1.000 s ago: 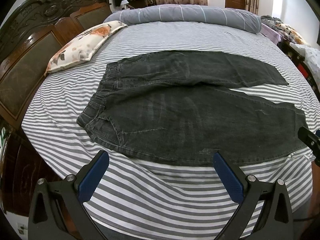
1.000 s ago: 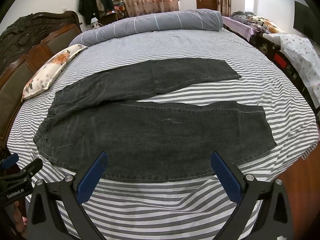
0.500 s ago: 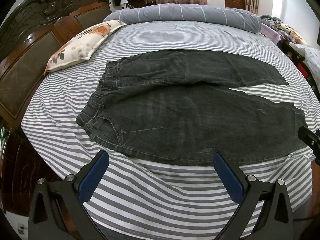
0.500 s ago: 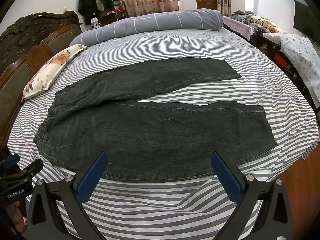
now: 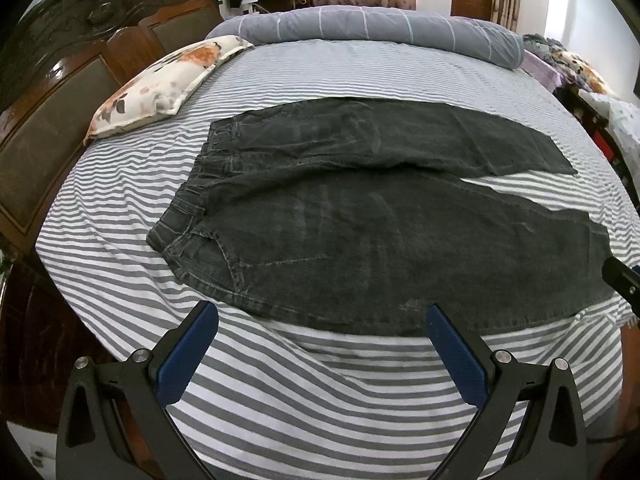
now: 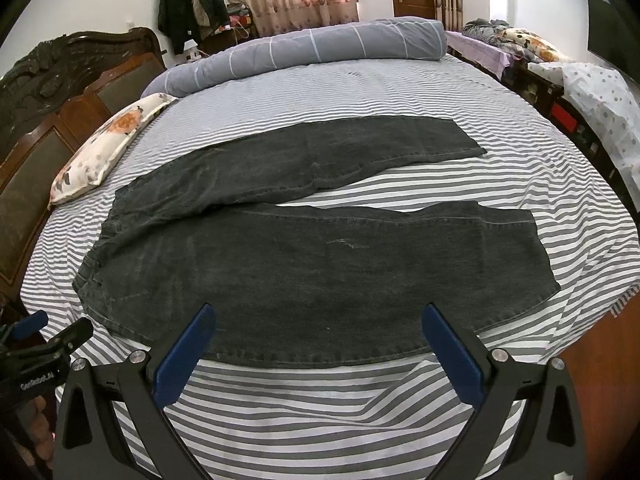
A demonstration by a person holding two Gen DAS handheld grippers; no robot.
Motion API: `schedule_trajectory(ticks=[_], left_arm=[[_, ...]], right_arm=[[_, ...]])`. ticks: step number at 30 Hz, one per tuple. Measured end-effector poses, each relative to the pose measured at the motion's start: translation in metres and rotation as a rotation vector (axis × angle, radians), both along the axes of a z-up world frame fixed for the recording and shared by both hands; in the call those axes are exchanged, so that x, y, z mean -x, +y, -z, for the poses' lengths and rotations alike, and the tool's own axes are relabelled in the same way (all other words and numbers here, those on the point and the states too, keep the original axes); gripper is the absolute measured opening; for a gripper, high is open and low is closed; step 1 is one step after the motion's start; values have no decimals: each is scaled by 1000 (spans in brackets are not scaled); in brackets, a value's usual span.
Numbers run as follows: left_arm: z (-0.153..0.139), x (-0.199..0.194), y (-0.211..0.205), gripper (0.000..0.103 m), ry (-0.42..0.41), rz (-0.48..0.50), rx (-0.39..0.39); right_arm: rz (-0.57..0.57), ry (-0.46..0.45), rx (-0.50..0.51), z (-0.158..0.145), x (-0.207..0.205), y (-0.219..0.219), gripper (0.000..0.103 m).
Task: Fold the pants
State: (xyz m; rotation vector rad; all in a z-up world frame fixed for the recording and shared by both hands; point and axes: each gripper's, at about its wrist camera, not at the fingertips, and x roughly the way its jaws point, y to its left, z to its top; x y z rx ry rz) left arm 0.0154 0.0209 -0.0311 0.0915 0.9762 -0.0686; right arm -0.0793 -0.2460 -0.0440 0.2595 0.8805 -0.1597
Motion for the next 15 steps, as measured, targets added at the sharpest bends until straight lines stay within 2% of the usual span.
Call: schedule_trajectory(ticks=[10, 13, 15], left_arm=[[-4, -43, 54, 102, -36, -94, 50], [-9, -64, 74, 100, -53, -130, 42], [-13, -81, 88, 94, -65, -143, 41]], right_arm=[[19, 6, -46, 7, -7, -13, 103], [13, 28, -52, 12, -15, -14, 103], [0, 38, -33, 13, -25, -11, 103]])
